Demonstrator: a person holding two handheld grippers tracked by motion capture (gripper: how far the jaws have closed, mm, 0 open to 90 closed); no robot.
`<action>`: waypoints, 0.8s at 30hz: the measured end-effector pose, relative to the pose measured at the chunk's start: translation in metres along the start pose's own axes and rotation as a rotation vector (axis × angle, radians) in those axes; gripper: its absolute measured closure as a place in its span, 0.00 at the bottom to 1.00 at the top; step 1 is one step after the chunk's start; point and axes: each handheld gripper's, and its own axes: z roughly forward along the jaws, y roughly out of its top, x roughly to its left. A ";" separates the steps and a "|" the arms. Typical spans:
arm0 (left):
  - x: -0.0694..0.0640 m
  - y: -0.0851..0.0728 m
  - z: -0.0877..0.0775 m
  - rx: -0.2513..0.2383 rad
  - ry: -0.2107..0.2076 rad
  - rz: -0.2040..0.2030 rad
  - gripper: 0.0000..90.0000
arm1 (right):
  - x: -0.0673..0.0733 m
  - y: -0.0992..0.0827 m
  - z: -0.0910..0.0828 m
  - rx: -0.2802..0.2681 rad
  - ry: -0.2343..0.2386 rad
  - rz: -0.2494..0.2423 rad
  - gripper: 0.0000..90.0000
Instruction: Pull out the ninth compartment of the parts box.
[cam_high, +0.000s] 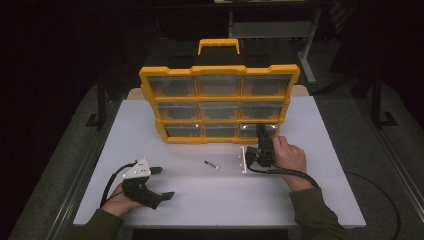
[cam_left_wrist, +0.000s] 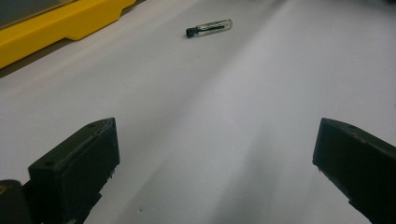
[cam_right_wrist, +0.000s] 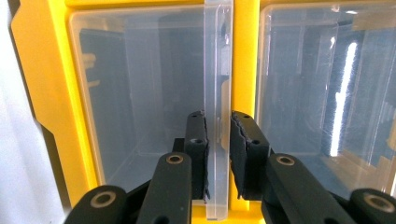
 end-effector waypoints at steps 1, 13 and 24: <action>0.000 0.000 0.000 0.000 0.000 0.000 0.00 | 0.000 0.000 0.000 0.002 -0.001 0.002 0.85; 0.000 0.000 0.000 -0.001 0.003 0.000 0.00 | 0.002 0.001 -0.003 0.006 -0.016 -0.006 0.86; 0.001 0.000 -0.001 -0.009 0.012 0.005 0.00 | 0.003 0.001 -0.006 0.009 -0.015 -0.025 0.86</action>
